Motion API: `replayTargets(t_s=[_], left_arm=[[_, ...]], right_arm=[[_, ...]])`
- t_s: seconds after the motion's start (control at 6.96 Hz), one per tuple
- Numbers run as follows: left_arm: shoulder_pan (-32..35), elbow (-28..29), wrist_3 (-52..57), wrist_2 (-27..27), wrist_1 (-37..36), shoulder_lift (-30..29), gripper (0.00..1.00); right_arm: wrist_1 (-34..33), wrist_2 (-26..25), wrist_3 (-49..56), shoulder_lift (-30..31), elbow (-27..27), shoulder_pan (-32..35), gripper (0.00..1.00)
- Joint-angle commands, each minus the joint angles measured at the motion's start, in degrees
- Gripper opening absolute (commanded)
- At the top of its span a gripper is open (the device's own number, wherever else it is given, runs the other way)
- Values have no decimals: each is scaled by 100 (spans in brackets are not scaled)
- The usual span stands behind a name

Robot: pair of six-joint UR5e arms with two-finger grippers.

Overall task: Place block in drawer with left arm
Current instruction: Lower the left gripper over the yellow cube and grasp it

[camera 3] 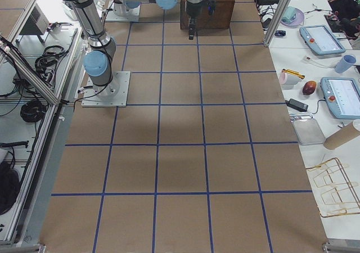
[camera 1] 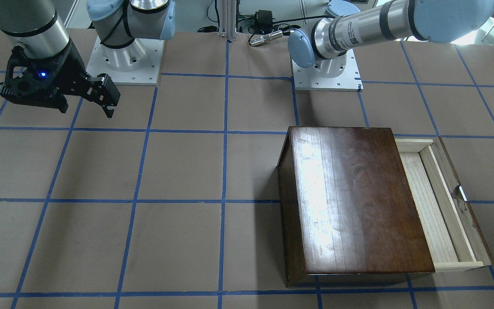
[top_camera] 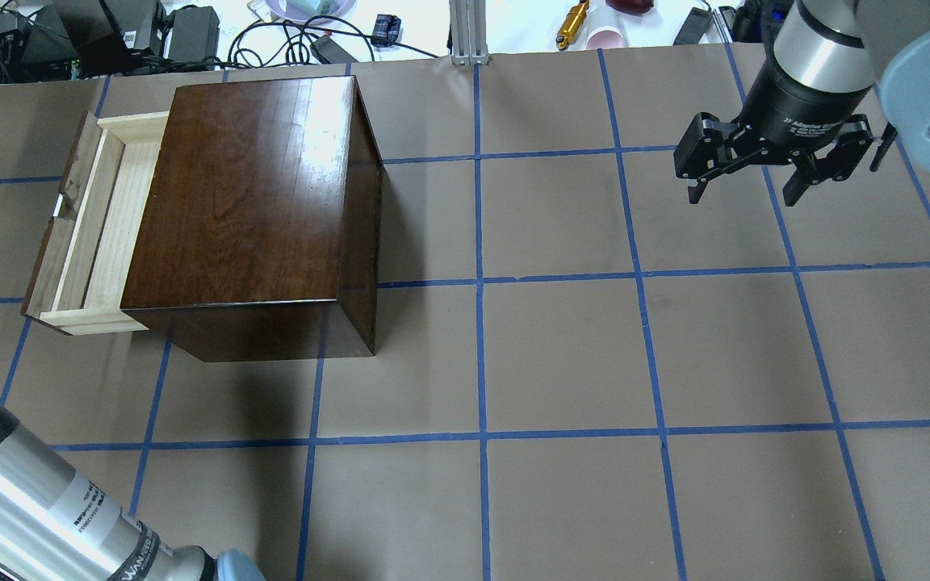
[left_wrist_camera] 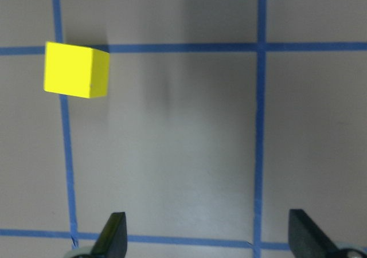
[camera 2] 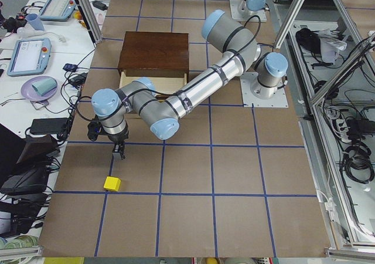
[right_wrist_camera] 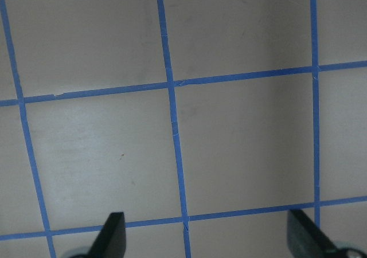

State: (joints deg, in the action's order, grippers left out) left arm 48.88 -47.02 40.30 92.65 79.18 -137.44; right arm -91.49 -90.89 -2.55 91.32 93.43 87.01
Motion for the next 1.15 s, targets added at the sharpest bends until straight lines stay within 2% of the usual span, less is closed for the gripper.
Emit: replayTargets(t_s=[0.0,0.43,0.72,0.86,1.01], left_arm=[[-203,972,293,-19,10,-685,100],[-369,1615,434,-255,1,-1292,100],[-432,1740,776,-352,1,-1487,100],[-441,1775,978,-709,-156,-1592,100],[-449,1775,989,-765,-244,-1671,100]], right_arm=[[0,1,0,0,0,0,100],[0,-8,0,0,0,0,100],[0,1,0,0,0,0,100],[0,1,0,0,0,0,100],[0,-8,0,0,0,0,100]])
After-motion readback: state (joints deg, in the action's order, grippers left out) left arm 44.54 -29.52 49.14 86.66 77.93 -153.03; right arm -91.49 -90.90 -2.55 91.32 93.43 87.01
